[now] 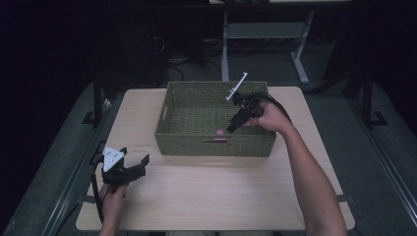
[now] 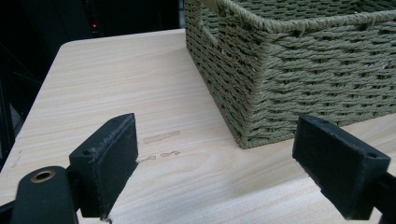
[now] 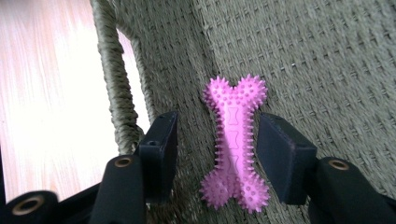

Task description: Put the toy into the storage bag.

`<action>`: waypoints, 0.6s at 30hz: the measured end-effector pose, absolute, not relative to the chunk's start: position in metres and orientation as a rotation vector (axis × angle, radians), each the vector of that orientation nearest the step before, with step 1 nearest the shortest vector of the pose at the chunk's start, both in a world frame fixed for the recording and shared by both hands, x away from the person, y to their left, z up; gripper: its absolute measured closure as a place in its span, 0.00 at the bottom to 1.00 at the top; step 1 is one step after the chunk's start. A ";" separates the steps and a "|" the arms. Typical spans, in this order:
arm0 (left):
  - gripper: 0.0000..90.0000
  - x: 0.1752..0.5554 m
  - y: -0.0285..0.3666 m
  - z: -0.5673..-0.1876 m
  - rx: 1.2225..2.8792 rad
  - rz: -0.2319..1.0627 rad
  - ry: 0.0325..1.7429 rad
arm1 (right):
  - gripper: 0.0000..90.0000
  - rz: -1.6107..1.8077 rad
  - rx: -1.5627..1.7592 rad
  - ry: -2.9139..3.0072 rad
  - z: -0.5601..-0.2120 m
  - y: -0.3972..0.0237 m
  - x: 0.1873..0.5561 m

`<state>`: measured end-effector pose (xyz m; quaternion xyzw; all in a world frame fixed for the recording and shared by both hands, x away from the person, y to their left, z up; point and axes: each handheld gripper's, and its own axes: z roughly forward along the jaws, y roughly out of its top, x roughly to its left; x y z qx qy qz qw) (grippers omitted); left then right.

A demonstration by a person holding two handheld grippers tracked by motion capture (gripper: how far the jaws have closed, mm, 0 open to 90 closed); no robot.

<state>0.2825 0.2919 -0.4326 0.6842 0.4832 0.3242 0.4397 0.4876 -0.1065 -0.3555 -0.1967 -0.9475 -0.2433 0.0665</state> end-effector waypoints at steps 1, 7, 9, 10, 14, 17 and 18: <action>0.15 0.282 0.292 -0.433 1.698 0.805 1.200 | 0.53 -0.742 -0.594 -2.857 -0.355 -0.107 0.487; 0.15 0.283 0.292 -0.433 1.698 0.806 1.200 | 0.48 -0.742 -0.607 -2.862 -0.351 -0.109 0.485; 0.15 0.283 0.292 -0.433 1.697 0.807 1.200 | 0.47 -0.751 -0.614 -2.865 -0.349 -0.111 0.484; 0.15 0.283 0.292 -0.433 1.698 0.806 1.201 | 0.47 -0.756 -0.620 -2.863 -0.348 -0.112 0.484; 0.15 0.283 0.292 -0.433 1.700 0.806 1.201 | 0.45 -0.767 -0.629 -2.864 -0.343 -0.115 0.482; 0.15 0.283 0.292 -0.433 1.698 0.807 1.199 | 0.45 -0.780 -0.631 -2.868 -0.339 -0.117 0.479; 0.15 0.283 0.292 -0.433 1.698 0.807 1.200 | 0.44 -0.782 -0.631 -2.866 -0.338 -0.117 0.479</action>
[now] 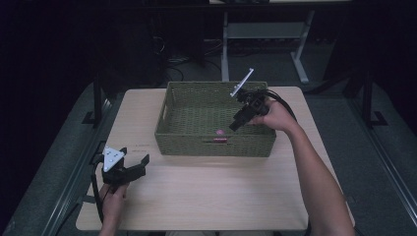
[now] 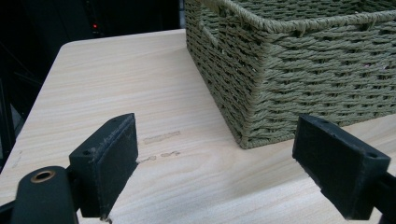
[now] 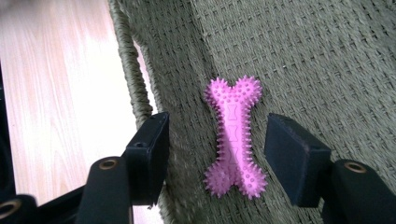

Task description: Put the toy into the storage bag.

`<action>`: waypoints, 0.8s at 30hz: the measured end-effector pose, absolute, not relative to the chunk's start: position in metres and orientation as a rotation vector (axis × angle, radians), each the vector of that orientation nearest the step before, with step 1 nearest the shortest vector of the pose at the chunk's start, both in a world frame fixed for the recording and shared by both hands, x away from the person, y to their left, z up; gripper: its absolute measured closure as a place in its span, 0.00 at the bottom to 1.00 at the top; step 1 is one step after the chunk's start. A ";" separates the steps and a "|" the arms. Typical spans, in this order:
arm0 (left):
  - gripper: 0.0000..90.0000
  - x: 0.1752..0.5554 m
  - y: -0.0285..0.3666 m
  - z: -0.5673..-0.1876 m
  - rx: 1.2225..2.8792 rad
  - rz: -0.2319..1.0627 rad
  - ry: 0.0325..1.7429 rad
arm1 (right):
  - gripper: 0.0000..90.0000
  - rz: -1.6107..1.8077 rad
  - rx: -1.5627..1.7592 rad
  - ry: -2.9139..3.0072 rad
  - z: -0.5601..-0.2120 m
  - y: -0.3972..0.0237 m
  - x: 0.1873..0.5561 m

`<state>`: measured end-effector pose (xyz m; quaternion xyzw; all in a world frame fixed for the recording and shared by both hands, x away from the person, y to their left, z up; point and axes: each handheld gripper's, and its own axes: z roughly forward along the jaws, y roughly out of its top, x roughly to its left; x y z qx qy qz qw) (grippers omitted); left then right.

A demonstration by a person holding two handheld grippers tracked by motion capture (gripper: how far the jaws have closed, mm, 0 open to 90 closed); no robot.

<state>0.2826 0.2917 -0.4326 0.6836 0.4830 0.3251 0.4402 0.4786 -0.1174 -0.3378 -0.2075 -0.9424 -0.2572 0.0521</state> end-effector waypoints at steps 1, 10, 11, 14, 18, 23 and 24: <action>0.15 0.283 0.292 -0.433 1.697 0.807 1.200 | 0.44 -0.786 -0.629 -2.868 -0.337 -0.118 0.478; 0.15 0.283 0.292 -0.433 1.703 0.807 1.202 | 0.41 -0.805 -0.618 -2.886 -0.327 -0.121 0.469; 0.15 0.283 0.292 -0.433 1.702 0.806 1.202 | 0.41 -0.807 -0.619 -2.884 -0.326 -0.122 0.468; 0.15 0.283 0.291 -0.433 1.704 0.806 1.203 | 0.40 -0.825 -0.608 -2.886 -0.322 -0.122 0.465; 0.15 0.283 0.291 -0.433 1.709 0.806 1.201 | 0.39 -0.817 -0.594 -2.894 -0.320 -0.123 0.461; 0.15 0.282 0.291 -0.433 1.706 0.806 1.202 | 0.38 -0.839 -0.598 -2.888 -0.319 -0.127 0.456; 0.15 0.282 0.292 -0.433 1.706 0.804 1.203 | 0.38 -0.841 -0.597 -2.887 -0.319 -0.128 0.455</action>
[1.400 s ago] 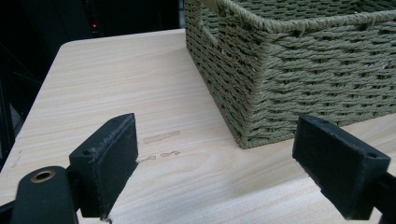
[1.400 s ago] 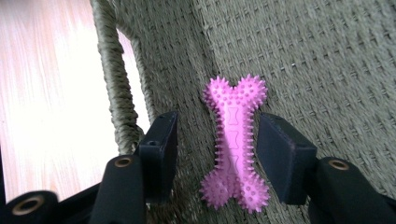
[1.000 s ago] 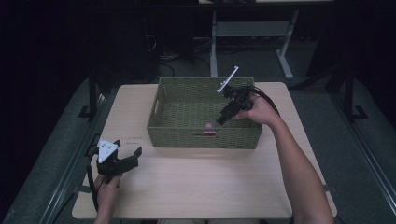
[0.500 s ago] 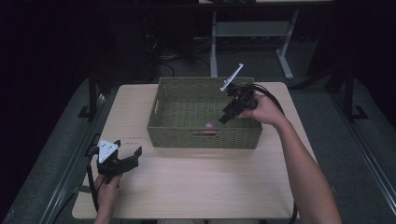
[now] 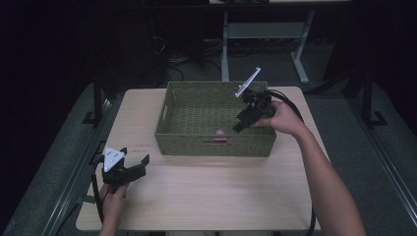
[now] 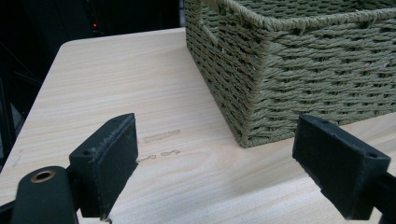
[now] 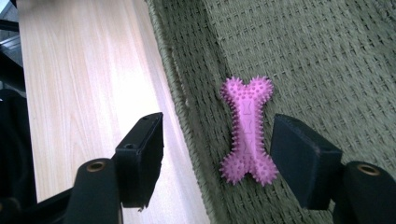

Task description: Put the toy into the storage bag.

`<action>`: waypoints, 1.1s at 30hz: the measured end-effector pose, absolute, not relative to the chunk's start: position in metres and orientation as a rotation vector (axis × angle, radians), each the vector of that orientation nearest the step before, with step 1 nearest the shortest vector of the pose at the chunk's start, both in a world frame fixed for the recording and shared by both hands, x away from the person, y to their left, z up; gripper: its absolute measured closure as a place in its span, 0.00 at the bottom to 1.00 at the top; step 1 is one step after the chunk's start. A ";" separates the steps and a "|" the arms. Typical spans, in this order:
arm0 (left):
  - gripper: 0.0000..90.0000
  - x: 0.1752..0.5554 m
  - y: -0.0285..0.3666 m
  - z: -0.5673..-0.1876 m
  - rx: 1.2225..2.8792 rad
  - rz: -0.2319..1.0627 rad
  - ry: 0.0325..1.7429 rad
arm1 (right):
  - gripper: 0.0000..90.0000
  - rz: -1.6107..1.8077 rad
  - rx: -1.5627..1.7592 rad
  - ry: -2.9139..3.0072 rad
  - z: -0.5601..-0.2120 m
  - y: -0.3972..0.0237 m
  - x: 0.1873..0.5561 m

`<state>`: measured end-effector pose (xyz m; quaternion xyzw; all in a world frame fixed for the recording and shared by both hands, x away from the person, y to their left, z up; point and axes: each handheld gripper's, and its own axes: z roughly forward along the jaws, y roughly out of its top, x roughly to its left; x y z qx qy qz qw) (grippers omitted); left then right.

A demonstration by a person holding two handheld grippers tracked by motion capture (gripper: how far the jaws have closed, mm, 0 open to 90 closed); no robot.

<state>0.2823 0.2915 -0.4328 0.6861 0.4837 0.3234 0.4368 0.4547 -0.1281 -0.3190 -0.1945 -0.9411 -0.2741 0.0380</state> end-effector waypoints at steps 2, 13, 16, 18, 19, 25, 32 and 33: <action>0.15 0.282 0.292 -0.433 1.707 0.805 1.206 | 0.38 -0.841 -0.599 -2.889 -0.319 -0.130 0.452; 0.15 0.282 0.291 -0.433 1.704 0.806 1.202 | 0.36 -0.867 -0.564 -2.906 -0.316 -0.133 0.434; 0.15 0.282 0.291 -0.433 1.706 0.805 1.203 | 0.36 -0.887 -0.557 -2.909 -0.315 -0.134 0.428; 0.15 0.282 0.291 -0.433 1.704 0.805 1.201 | 0.36 -0.889 -0.546 -2.909 -0.316 -0.135 0.425; 0.15 0.282 0.291 -0.433 1.705 0.806 1.201 | 0.36 -0.889 -0.552 -2.906 -0.316 -0.136 0.423; 0.15 0.282 0.291 -0.433 1.706 0.805 1.202 | 0.36 -0.901 -0.517 -2.910 -0.317 -0.134 0.413; 0.15 0.282 0.291 -0.433 1.706 0.806 1.201 | 0.34 -0.905 -0.488 -2.920 -0.322 -0.131 0.402; 0.15 0.282 0.291 -0.433 1.706 0.806 1.201 | 0.34 -0.903 -0.489 -2.921 -0.323 -0.131 0.401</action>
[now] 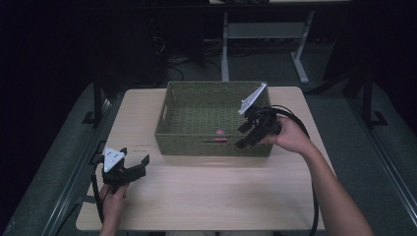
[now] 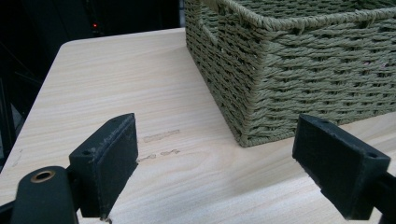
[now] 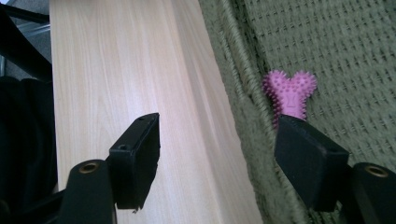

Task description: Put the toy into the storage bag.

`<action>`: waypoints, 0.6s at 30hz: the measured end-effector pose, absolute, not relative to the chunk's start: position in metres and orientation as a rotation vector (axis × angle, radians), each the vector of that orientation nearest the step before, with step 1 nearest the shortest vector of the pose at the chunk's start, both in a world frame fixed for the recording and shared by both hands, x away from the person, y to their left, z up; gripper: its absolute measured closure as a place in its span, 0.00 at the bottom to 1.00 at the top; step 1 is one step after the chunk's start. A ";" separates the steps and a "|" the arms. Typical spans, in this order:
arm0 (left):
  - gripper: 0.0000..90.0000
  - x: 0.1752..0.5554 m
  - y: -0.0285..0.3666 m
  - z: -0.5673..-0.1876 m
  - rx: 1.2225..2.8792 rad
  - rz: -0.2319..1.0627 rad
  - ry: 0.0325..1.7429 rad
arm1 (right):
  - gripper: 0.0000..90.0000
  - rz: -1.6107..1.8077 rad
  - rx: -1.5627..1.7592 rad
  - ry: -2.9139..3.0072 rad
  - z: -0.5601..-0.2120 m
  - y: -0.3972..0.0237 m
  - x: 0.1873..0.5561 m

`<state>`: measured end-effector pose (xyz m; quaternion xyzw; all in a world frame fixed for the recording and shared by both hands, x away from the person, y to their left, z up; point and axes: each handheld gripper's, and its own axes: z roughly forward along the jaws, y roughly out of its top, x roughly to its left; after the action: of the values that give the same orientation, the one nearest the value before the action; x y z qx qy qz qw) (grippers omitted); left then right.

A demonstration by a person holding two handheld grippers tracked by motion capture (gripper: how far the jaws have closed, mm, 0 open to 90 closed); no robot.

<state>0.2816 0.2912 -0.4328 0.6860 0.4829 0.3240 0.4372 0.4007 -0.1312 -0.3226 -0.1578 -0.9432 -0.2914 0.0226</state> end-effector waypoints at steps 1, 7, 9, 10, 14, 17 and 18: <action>0.15 0.282 0.291 -0.433 1.707 0.807 1.202 | 0.34 -0.906 -0.490 -2.921 -0.324 -0.132 0.399; 0.15 0.282 0.291 -0.433 1.711 0.807 1.201 | 0.34 -0.920 -0.491 -2.910 -0.328 -0.133 0.394; 0.15 0.282 0.290 -0.433 1.711 0.807 1.199 | 0.34 -0.918 -0.485 -2.909 -0.330 -0.134 0.391; 0.15 0.282 0.290 -0.433 1.711 0.807 1.199 | 0.34 -0.918 -0.485 -2.909 -0.330 -0.134 0.391; 0.15 0.282 0.290 -0.433 1.712 0.807 1.199 | 0.34 -0.917 -0.485 -2.908 -0.334 -0.135 0.387; 0.15 0.281 0.291 -0.433 1.708 0.808 1.200 | 0.33 -0.910 -0.491 -2.909 -0.339 -0.137 0.383; 0.15 0.281 0.291 -0.433 1.708 0.808 1.200 | 0.33 -0.910 -0.491 -2.909 -0.339 -0.137 0.383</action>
<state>0.2815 0.2907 -0.4328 0.6866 0.4822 0.3247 0.4366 0.3829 -0.1368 -0.3391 -0.1588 -0.9419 -0.2948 0.0270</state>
